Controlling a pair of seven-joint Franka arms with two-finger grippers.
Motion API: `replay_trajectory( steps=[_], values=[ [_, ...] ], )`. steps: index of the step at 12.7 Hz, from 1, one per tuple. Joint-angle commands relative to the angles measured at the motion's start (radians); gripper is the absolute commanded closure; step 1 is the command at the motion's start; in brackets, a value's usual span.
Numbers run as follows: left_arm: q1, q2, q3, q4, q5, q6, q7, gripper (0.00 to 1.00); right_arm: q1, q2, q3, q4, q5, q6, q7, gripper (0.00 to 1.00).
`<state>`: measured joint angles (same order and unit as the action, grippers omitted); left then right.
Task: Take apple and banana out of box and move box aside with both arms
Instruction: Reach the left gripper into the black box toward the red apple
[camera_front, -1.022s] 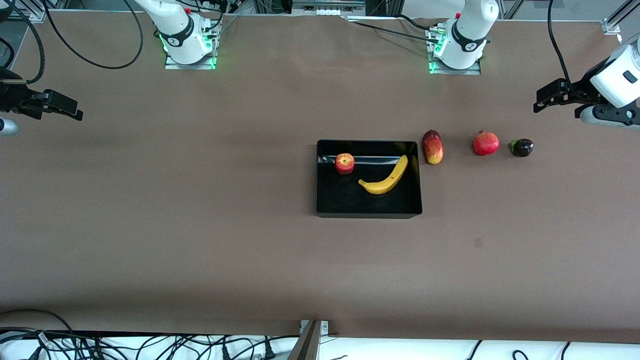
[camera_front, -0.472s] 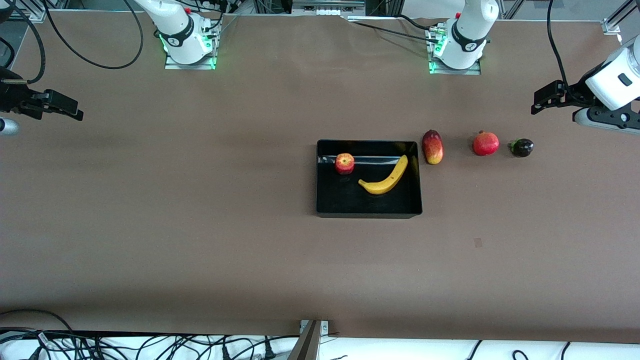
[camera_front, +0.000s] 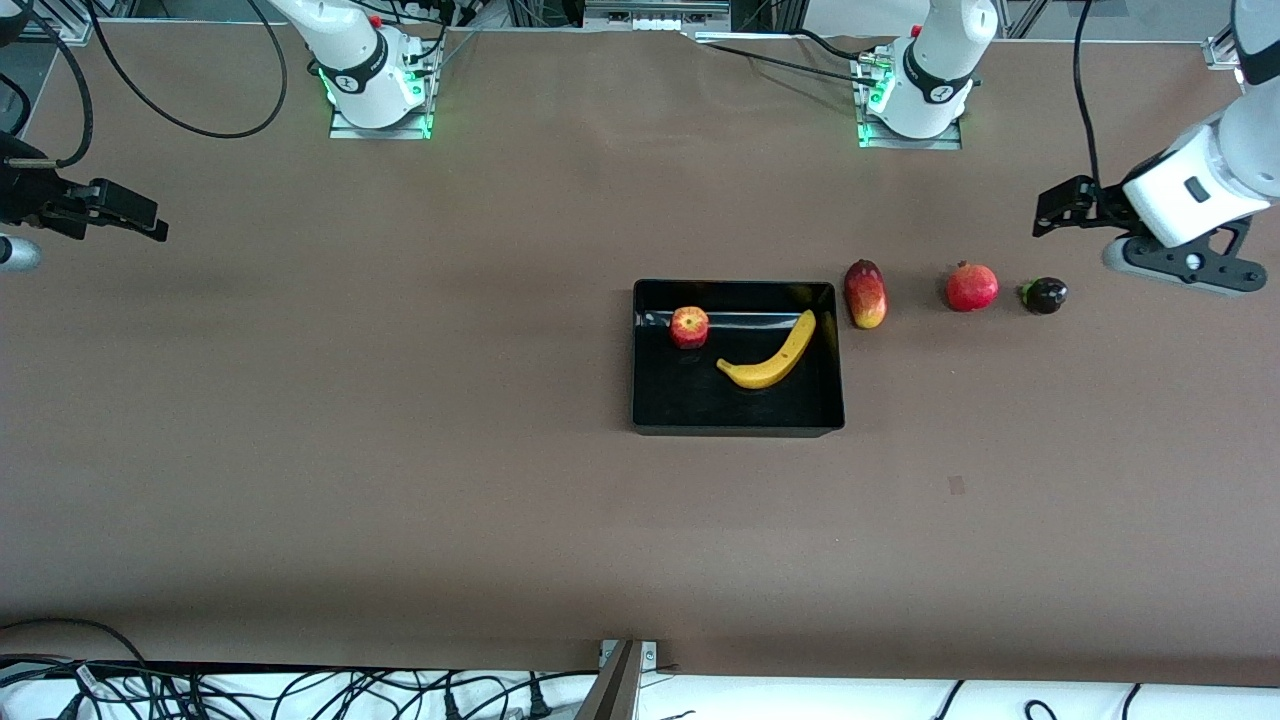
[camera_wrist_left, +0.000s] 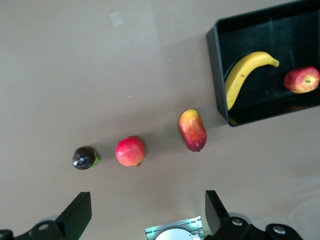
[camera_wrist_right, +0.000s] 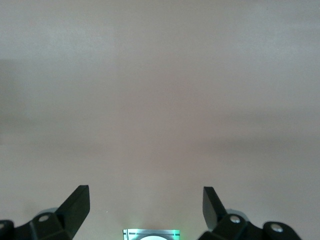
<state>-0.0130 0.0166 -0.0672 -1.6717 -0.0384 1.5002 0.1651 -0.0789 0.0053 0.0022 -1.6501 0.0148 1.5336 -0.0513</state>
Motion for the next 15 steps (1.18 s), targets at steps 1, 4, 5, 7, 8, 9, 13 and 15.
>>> replay_trajectory(
  steps=[1, 4, 5, 7, 8, 9, 13, 15],
  values=[
    [-0.046, 0.064, -0.033, 0.04, 0.011, -0.023, -0.039, 0.0, -0.005, 0.004, 0.007, 0.013, 0.008, -0.007, -0.002, 0.0],
    [-0.145, 0.157, -0.034, 0.04, -0.014, 0.059, -0.116, 0.0, 0.076, 0.007, 0.021, 0.021, -0.007, -0.003, 0.022, 0.0],
    [-0.184, 0.178, -0.034, 0.034, -0.038, 0.124, -0.168, 0.0, 0.076, 0.009, 0.016, 0.021, -0.006, 0.008, 0.025, 0.0],
    [-0.238, 0.25, -0.034, 0.036, -0.095, 0.159, -0.284, 0.0, 0.073, 0.013, 0.01, 0.021, -0.004, 0.01, 0.025, 0.0],
    [-0.267, 0.276, -0.033, 0.037, -0.133, 0.213, -0.32, 0.0, 0.073, 0.013, 0.01, 0.021, -0.004, 0.007, 0.027, 0.0],
    [-0.313, 0.305, -0.033, 0.035, -0.146, 0.285, -0.353, 0.0, 0.071, 0.015, 0.01, 0.021, -0.003, 0.007, 0.027, 0.0],
    [-0.456, 0.439, -0.031, 0.035, -0.14, 0.481, -0.522, 0.0, 0.07, 0.015, 0.009, 0.024, -0.003, 0.0, 0.027, 0.0],
    [-0.502, 0.506, -0.026, 0.033, -0.138, 0.584, -0.574, 0.0, 0.07, 0.015, 0.005, 0.024, -0.003, 0.0, 0.025, 0.0]
  ],
)
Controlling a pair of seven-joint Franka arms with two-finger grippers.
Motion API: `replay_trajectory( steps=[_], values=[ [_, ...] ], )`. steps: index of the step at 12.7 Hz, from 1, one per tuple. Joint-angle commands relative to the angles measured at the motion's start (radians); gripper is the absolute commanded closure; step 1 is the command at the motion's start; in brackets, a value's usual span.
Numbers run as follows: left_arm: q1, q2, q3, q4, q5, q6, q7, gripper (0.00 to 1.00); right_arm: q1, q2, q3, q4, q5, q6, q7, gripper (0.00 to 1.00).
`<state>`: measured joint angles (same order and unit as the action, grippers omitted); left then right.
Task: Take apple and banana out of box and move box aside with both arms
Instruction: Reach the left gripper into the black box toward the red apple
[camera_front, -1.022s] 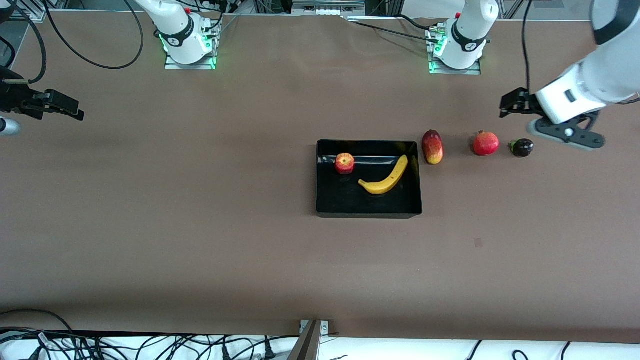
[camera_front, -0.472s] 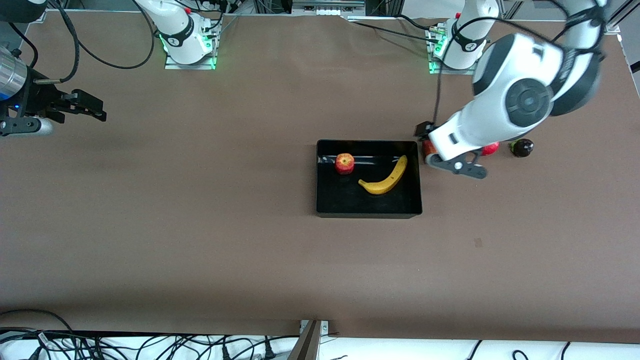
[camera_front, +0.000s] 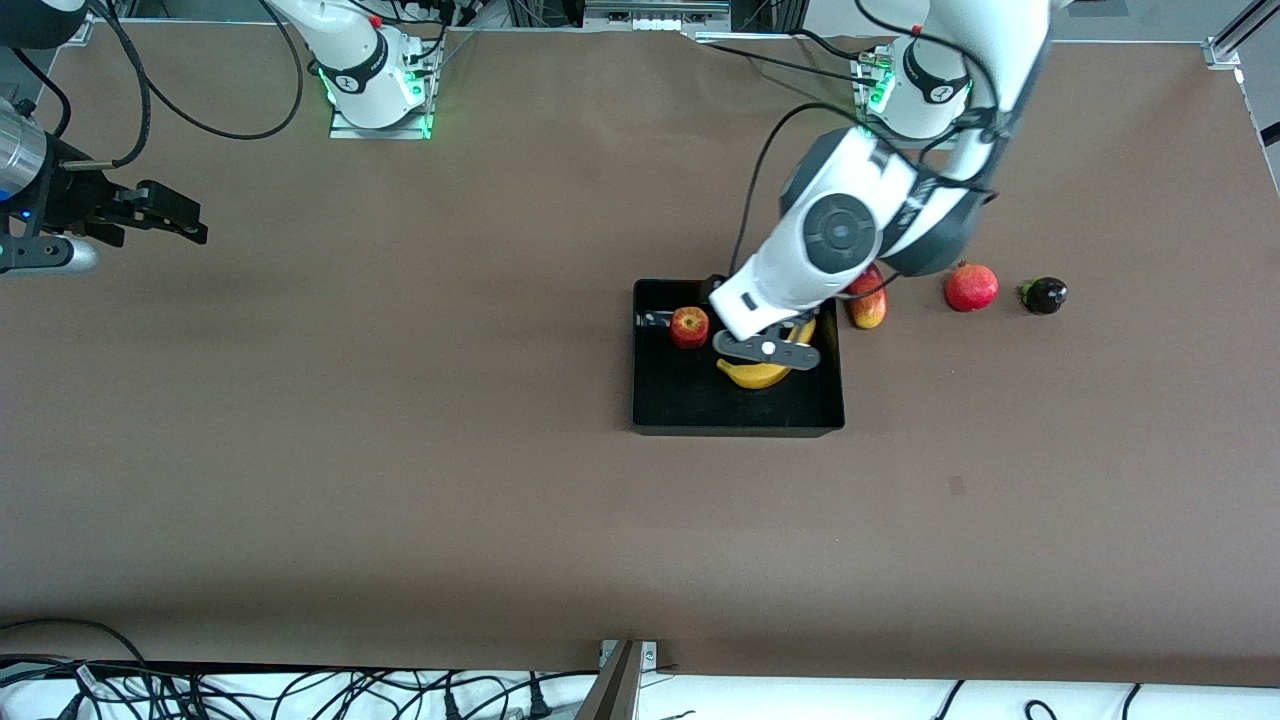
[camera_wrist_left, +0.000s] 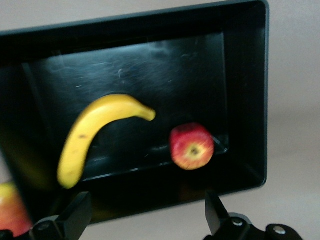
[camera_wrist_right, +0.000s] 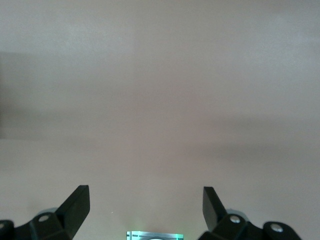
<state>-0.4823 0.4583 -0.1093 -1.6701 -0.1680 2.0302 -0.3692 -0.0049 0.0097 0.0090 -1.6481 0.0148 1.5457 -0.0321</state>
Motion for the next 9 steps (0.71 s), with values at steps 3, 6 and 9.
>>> replay_trajectory(
  steps=[3, 6, 9],
  values=[
    [-0.082, 0.143, 0.02, 0.027, -0.005, 0.142, -0.057, 0.0, -0.006, 0.01, -0.006, 0.022, -0.003, -0.009, 0.008, 0.0],
    [-0.105, 0.184, 0.022, 0.024, -0.005, 0.194, -0.057, 0.0, -0.006, 0.01, -0.007, 0.022, -0.003, -0.012, 0.008, 0.0],
    [-0.13, 0.227, 0.022, 0.016, 0.001, 0.27, -0.1, 0.0, -0.006, 0.01, -0.007, 0.022, -0.003, -0.01, 0.009, 0.0]
  ],
)
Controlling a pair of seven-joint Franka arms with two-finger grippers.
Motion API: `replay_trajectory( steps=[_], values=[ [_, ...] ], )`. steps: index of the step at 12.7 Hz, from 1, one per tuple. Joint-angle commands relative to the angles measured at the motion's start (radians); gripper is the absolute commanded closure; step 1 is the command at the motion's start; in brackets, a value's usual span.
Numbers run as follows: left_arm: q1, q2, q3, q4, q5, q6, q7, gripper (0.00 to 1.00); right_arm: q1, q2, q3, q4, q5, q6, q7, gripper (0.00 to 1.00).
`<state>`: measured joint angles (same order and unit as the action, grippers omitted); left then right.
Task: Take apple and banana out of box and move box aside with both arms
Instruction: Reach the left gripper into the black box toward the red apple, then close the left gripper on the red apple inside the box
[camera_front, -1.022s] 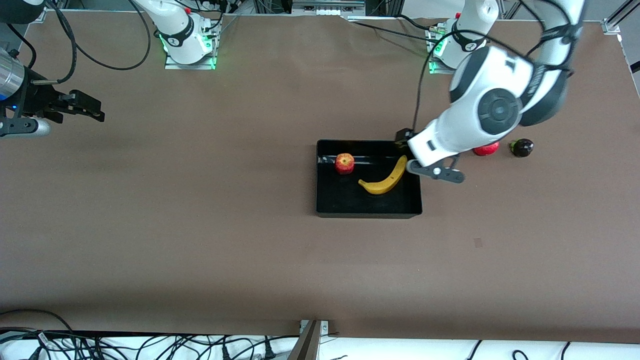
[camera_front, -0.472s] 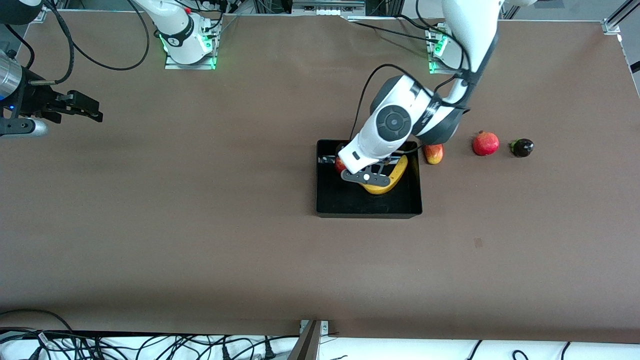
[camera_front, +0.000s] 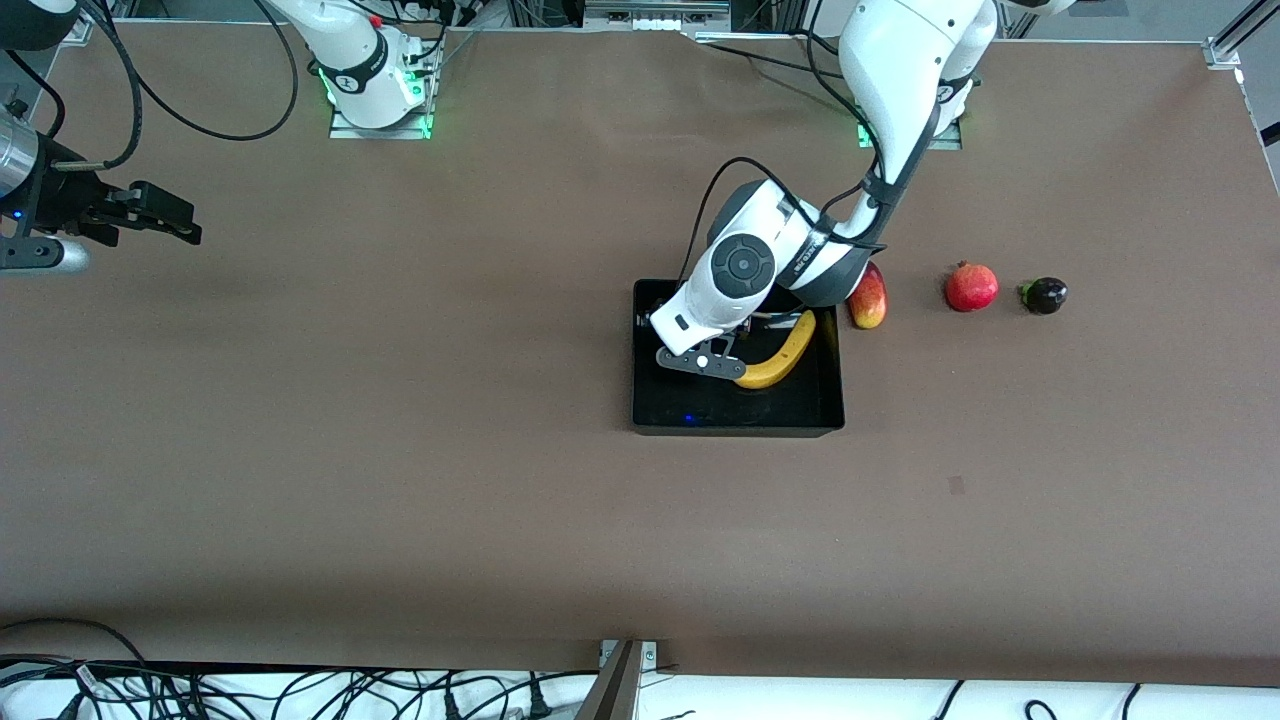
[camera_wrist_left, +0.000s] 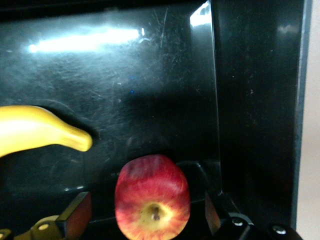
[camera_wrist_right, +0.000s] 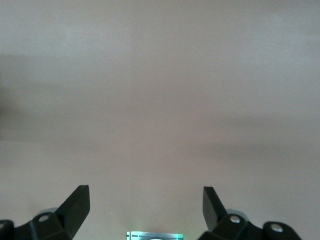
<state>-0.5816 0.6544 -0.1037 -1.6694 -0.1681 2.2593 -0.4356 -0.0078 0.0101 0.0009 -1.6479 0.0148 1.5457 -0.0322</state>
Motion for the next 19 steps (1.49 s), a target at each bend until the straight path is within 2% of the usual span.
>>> replay_trajectory(
  steps=[1, 5, 7, 8, 12, 14, 16, 19],
  values=[
    [-0.03, 0.039, 0.016, 0.016, 0.004, 0.049, -0.034, 0.0, -0.003, 0.01, -0.001, 0.022, -0.001, -0.01, 0.008, 0.0],
    [-0.03, 0.051, 0.019, 0.013, 0.025, 0.051, -0.025, 0.0, -0.003, 0.01, 0.001, 0.022, -0.001, -0.01, 0.009, 0.0],
    [-0.029, 0.054, 0.019, 0.005, 0.044, 0.049, -0.009, 0.79, -0.003, 0.01, -0.001, 0.022, -0.001, -0.01, 0.008, 0.0],
    [-0.029, 0.056, 0.021, 0.005, 0.059, 0.048, 0.0, 1.0, -0.003, 0.01, 0.001, 0.022, -0.001, -0.01, 0.008, 0.0],
    [-0.023, 0.024, 0.027, 0.005, 0.061, 0.005, -0.008, 1.0, -0.003, 0.01, 0.001, 0.022, -0.001, -0.01, 0.008, 0.0],
    [-0.012, -0.037, 0.029, 0.011, 0.061, -0.125, 0.0, 1.0, -0.003, 0.01, -0.001, 0.022, -0.001, -0.01, 0.006, 0.0],
    [0.047, -0.12, 0.027, 0.007, 0.059, -0.232, 0.041, 1.0, -0.003, 0.011, -0.001, 0.022, -0.001, -0.009, 0.006, 0.0],
    [0.168, -0.225, 0.027, -0.001, 0.053, -0.351, 0.234, 1.0, -0.004, 0.011, -0.001, 0.022, -0.001, -0.009, 0.006, 0.0]
  ],
)
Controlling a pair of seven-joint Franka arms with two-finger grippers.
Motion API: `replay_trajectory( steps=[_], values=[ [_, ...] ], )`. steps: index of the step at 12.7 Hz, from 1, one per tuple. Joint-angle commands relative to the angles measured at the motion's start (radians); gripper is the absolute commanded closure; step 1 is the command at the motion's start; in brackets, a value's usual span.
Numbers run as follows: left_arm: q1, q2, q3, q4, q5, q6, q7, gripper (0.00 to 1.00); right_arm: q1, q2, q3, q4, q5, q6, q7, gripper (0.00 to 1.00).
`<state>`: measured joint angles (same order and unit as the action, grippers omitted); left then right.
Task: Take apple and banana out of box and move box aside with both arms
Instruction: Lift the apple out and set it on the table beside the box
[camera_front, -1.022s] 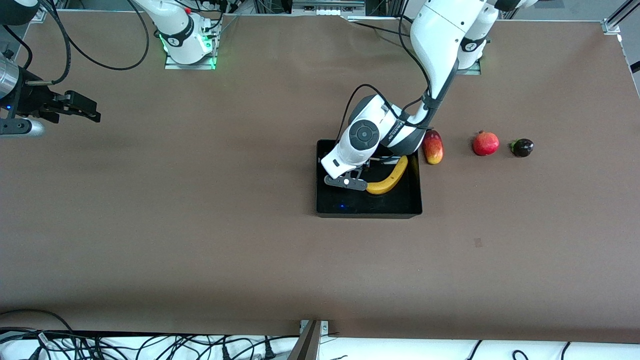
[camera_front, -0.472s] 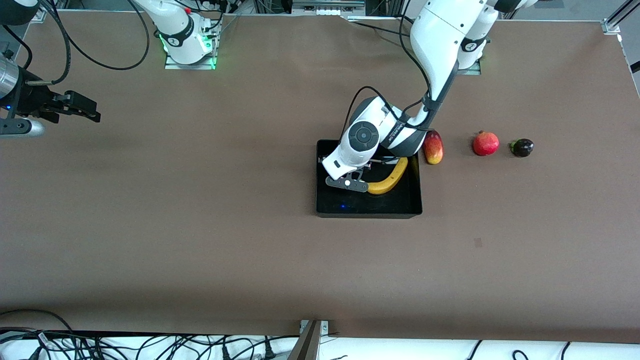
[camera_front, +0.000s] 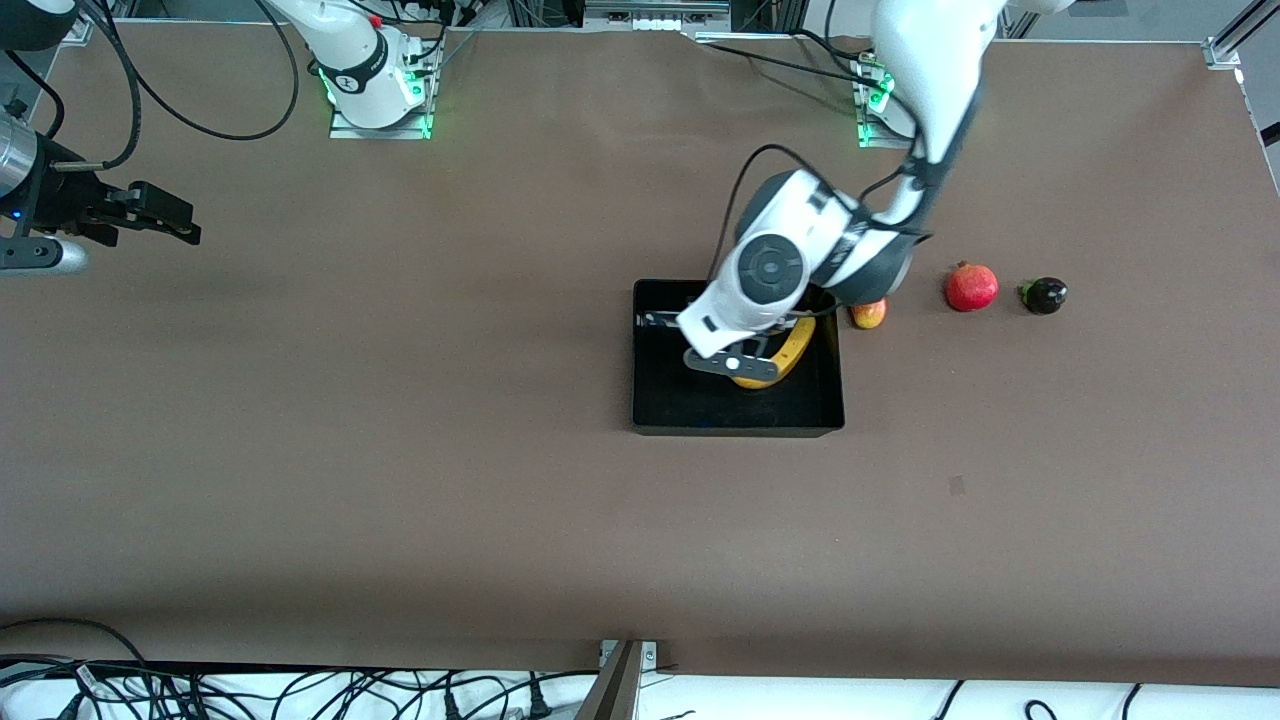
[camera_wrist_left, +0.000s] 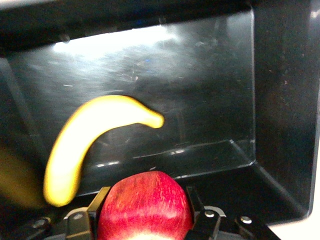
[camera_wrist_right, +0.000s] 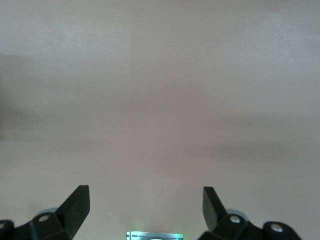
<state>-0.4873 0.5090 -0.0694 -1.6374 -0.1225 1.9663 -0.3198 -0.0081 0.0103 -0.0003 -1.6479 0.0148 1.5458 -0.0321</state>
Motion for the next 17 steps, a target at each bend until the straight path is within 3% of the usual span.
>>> replay_trajectory(
  steps=[1, 4, 6, 10, 12, 17],
  values=[
    [0.126, -0.11, -0.007, -0.059, 0.007, -0.058, 0.199, 1.0, -0.003, 0.01, 0.002, 0.022, -0.001, -0.009, 0.006, 0.0],
    [0.252, -0.139, 0.003, -0.122, 0.011, -0.05, 0.471, 1.0, -0.003, 0.01, 0.002, 0.022, 0.001, -0.009, 0.005, 0.0],
    [0.262, -0.127, 0.078, -0.136, 0.012, -0.032, 0.614, 1.0, -0.003, 0.01, 0.002, 0.022, 0.001, -0.009, 0.005, 0.0],
    [0.263, -0.08, 0.195, -0.255, 0.014, 0.243, 0.876, 1.0, -0.003, 0.01, 0.0, 0.022, 0.001, -0.007, 0.003, 0.0],
    [0.262, -0.031, 0.227, -0.274, 0.014, 0.325, 0.926, 1.0, -0.003, 0.01, 0.002, 0.022, 0.001, -0.009, 0.003, 0.0],
    [0.268, 0.031, 0.227, -0.317, 0.011, 0.44, 0.926, 1.0, -0.003, 0.01, 0.0, 0.022, 0.001, -0.007, 0.003, 0.0]
  ],
)
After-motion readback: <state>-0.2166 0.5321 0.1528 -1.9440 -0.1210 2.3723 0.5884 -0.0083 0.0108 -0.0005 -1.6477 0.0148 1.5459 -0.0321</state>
